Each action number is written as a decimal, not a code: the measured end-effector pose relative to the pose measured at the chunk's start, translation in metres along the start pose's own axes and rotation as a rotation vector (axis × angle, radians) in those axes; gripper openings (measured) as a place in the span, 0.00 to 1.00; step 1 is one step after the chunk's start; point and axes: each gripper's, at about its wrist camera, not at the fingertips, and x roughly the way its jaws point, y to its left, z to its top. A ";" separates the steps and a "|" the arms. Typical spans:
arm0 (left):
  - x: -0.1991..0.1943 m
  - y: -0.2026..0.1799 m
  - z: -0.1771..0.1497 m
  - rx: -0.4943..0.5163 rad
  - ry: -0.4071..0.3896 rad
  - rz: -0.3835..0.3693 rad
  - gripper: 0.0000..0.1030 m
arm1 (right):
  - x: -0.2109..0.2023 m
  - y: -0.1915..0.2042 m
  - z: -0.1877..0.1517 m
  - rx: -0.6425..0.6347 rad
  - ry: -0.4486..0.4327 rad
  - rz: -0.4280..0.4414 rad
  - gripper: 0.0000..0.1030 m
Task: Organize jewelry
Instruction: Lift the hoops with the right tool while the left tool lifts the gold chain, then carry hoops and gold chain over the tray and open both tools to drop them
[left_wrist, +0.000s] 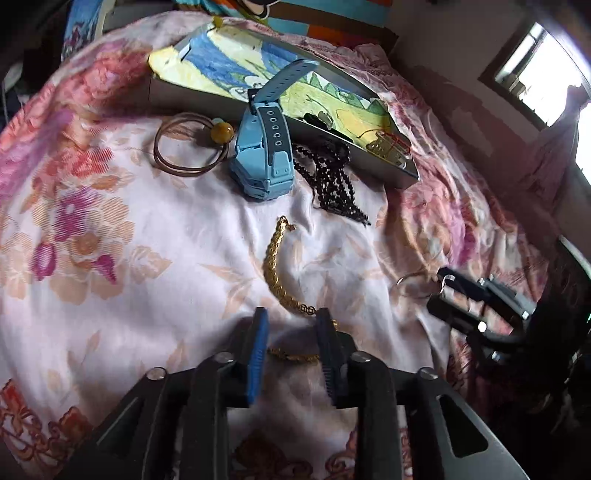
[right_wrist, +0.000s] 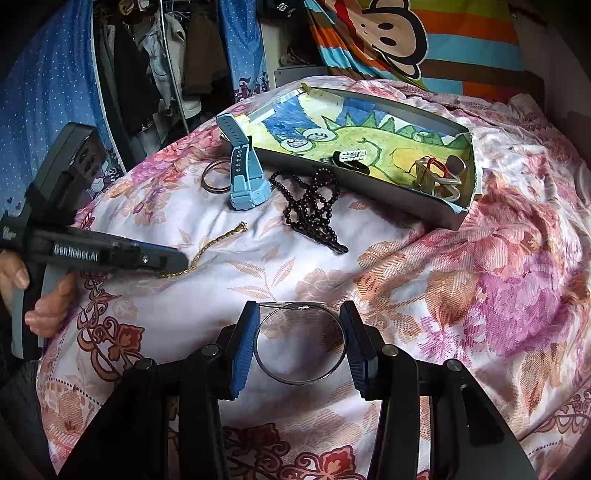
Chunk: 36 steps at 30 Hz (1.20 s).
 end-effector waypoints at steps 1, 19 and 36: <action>0.003 0.003 0.004 -0.022 0.007 -0.031 0.37 | 0.000 0.000 0.000 0.002 0.002 0.000 0.39; 0.026 -0.017 0.015 0.101 0.013 0.120 0.16 | 0.013 -0.006 0.005 0.030 0.026 0.002 0.39; -0.045 -0.063 0.069 0.079 -0.139 -0.016 0.15 | -0.025 -0.032 0.056 -0.017 -0.243 -0.033 0.39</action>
